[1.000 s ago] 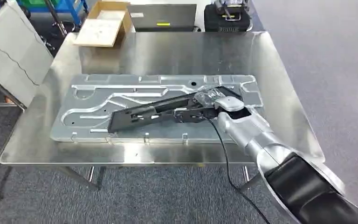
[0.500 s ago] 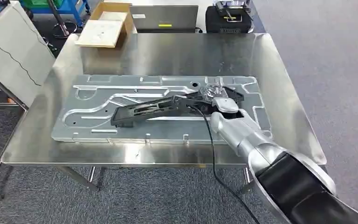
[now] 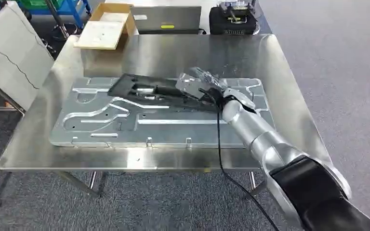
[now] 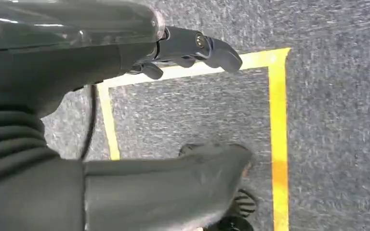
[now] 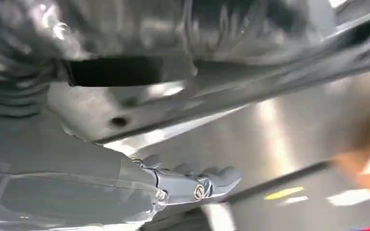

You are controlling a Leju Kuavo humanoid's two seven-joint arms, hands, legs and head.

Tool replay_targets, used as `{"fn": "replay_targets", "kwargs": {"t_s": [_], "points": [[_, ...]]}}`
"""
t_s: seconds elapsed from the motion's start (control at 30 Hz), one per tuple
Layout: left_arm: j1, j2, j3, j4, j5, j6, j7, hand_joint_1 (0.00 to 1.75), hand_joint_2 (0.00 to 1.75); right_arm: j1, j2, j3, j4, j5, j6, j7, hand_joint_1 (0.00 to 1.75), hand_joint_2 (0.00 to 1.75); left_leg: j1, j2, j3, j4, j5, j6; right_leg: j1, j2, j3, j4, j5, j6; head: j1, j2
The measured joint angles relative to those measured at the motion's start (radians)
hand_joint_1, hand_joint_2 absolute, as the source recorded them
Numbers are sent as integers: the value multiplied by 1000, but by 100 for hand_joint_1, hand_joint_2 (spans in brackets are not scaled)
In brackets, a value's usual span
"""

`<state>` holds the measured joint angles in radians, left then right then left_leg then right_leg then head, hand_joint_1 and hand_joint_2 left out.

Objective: Take the parts from the cabinet and place them on the table.

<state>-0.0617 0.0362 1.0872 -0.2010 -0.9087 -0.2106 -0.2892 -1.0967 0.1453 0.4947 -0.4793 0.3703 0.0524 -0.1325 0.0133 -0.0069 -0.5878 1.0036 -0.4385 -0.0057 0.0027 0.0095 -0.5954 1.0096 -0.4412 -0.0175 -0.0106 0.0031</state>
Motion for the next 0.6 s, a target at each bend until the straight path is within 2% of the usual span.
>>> {"fn": "replay_targets", "kwargs": {"t_s": [0.03, 0.07, 0.1, 0.13, 0.2, 0.23, 0.27, 0.3, 0.37, 0.4, 0.43, 0.53, 0.57, 0.6], "points": [[3, 0, 2, 0, 2, 0, -3, 0, 0, 10, -8, -3, -39, -16, 25, -15, 0, 0, -1, 0, -1, 0, 1, 6, 0, 0, 1, -3, 2, 5, 0, 0], [4, -1, 3, 0, 3, -1, -7, 0, 0, 16, -14, -5, -72, -28, 45, -20, 0, 0, 8, 1, 1, -8, 7, 15, 2, 1, -1, 1, -3, 12, 0, 0], [4, -1, 4, 0, 5, -2, -9, 0, 0, 20, -25, -8, -101, -43, 63, -25, 0, 0, 8, 2, 1, -9, 9, 21, -3, -1, -7, 21, -22, 18, 0, 0], [3, -1, 6, 0, 6, -3, -12, 0, 0, 25, -38, -8, -138, -62, 78, -31, 0, 0, 8, 2, 0, -9, 9, 30, -4, -3, -31, 75, -60, 22, 0, 0], [4, -1, 9, 0, 7, -4, -17, 0, 0, 50, -61, -8, -205, -97, 91, -42, 0, 0, 7, 3, -1, -9, 9, 33, -8, -4, -104, 236, -134, 29, 0, 0], [5, -1, 10, 0, 8, -5, -18, 0, 0, 68, -77, -8, -239, -113, 92, -48, 0, 0, 7, 2, -1, -8, 9, 34, -9, -4, -136, 303, -154, 32, 0, 0], [7, -1, 11, 0, 8, -5, -20, 0, 0, 87, -94, -8, -275, -125, 92, -51, 0, 0, 8, 1, 0, -8, 8, 34, -11, -4, -148, 323, -148, 33, 0, 0], [8, -1, 12, 0, 8, -5, -22, 0, 0, 103, -108, -8, -308, -127, 90, -50, 0, 0, 7, 0, 0, -8, 8, 34, -13, -4, -136, 292, -118, 32, 0, 0], [9, -1, 16, 0, 9, -5, -26, 0, 0, 122, -135, -8, -371, -129, 79, -52, 0, 0, 6, -1, 3, -7, 6, 31, -12, -4, -57, 123, -28, 24, 0, 0], [9, -2, 18, 0, 10, -4, -26, 0, 0, 132, -146, -8, -405, -130, 47, -63, 0, 0, 6, -1, 5, -7, 5, 29, -10, -4, -15, 38, 7, 16, 0, 0], [8, -3, 20, 0, 11, -2, -27, 0, 0, 146, -155, -8, -438, -132, 9, -80, 0, 0, 0, 0, 3, -5, 2, 23, -1, -5, 3, 0, -2, 12, 0, 0], [8, -4, 32, 0, 11, 1, -35, 0, 0, 232, -175, -21, -572, -138, -110, -132, 0, 0, 4, 1, 10, -13, 3, 7, 4, -4, 4, -3, -1, 6, 0, 0], [8, -5, 34, 0, 13, 1, -40, 0, 0, 262, -180, -27, -616, -136, -141, -148, 0, 0, 1, 1, 12, -14, 3, 0, -2, -5, 6, -13, 3, -1, 0, 0], [8, -5, 36, 0, 18, 0, -48, 0, 0, 306, -183, -36, -669, -123, -202, -185, 0, 0, 7, 2, 8, -2, -11, -3, -9, -9, 15, -22, 8, -6, 0, 0]]}}
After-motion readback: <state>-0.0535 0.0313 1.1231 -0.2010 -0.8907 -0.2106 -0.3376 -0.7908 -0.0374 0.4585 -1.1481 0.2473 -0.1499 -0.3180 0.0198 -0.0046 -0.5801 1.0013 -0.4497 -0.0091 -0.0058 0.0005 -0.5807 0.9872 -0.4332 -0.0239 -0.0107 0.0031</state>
